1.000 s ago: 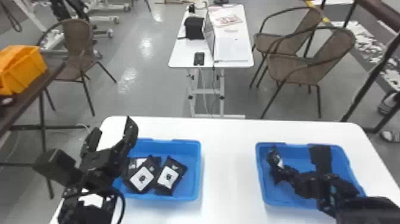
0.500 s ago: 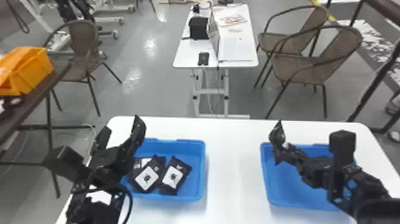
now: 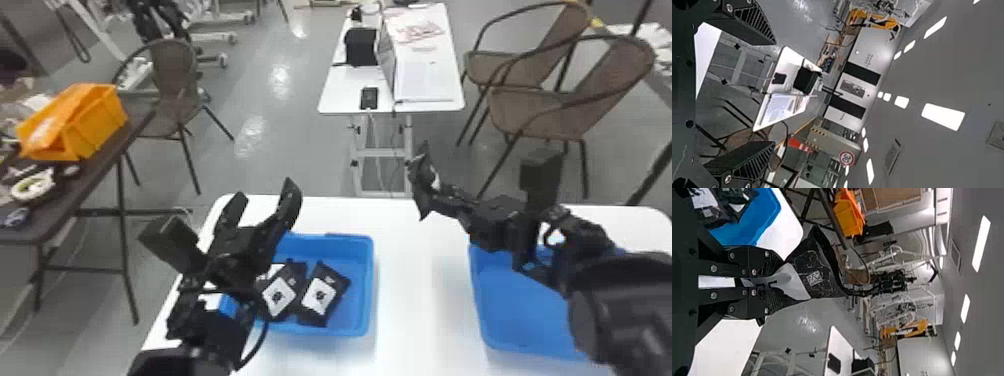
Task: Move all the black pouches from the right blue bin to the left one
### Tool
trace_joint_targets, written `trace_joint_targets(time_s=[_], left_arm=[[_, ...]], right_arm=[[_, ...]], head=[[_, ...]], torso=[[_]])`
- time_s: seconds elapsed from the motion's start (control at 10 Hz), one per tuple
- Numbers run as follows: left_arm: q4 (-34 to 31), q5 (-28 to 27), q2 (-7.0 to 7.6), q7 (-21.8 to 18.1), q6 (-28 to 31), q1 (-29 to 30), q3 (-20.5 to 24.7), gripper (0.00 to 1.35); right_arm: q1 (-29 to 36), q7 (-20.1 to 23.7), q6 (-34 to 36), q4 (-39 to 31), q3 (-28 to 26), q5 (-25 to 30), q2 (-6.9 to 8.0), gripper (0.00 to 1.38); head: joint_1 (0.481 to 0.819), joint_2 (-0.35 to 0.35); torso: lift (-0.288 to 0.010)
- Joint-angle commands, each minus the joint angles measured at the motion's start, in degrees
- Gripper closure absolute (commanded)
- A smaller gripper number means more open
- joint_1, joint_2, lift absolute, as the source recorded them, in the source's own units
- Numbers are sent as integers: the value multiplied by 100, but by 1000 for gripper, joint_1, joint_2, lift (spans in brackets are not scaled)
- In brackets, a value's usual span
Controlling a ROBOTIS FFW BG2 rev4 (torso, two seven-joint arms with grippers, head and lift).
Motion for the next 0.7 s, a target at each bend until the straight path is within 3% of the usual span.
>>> trace_joint_targets(time_s=[0.0,0.2,0.6], left_arm=[[-11,20,-9,-213,289,-186,-77,122],[-2,90,0,-344,465,-327,-261,122],[16,398,149,-520,1133,-538,-428,127]], right_arm=[[-502,75,-60,497,521,-110,9,1078],[-1100,172,-235,1244,1145,-382,79,1078],[-1671,357,-323,1877,1690,-839,246,1079]], head=[[695,179],[695,196],[695,222]], torso=[[10],[10],[10]])
